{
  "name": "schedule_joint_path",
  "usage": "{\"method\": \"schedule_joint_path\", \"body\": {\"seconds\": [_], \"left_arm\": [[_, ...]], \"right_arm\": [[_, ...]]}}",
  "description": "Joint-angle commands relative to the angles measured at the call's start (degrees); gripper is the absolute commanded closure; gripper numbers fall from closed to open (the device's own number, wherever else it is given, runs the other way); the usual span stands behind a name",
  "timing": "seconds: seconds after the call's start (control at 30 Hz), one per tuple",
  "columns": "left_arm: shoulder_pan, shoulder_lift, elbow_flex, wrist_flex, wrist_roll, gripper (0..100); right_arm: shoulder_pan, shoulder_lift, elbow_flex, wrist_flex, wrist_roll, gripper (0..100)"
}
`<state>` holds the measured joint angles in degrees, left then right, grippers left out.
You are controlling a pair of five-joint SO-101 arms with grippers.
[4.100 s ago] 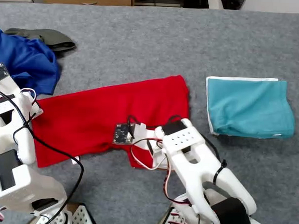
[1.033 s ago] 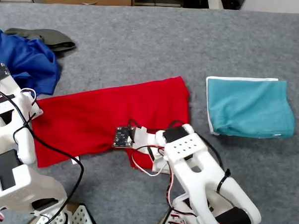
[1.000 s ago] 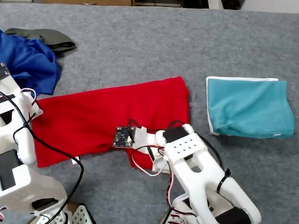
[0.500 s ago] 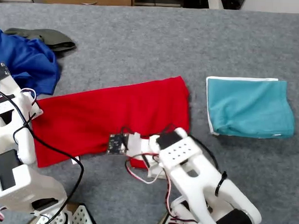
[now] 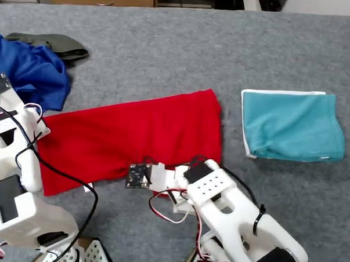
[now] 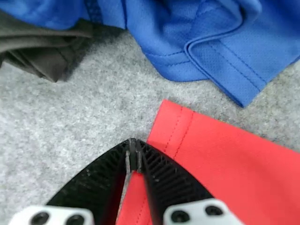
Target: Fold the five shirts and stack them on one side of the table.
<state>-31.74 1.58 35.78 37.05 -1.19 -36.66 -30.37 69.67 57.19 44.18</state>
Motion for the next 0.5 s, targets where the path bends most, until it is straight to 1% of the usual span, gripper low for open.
{"method": "schedule_joint_path", "body": {"seconds": [0.0, 0.1, 0.3, 0.47], "left_arm": [[0.6, -0.3, -2.4, 0.4, -0.3, 98], [0.2, -0.3, -2.3, 0.4, -0.3, 98], [0.3, -0.3, -2.2, 0.4, -0.4, 98], [0.3, -0.3, -2.4, 0.4, -0.4, 98]], "right_arm": [[1.3, -0.1, 0.7, -1.5, 1.9, 80.0], [1.3, 0.3, 1.1, -1.6, 4.6, 80.1], [1.0, 4.6, -0.9, -1.5, 4.9, 80.5], [1.0, 7.2, -2.4, -1.4, 4.9, 88.8]]}}
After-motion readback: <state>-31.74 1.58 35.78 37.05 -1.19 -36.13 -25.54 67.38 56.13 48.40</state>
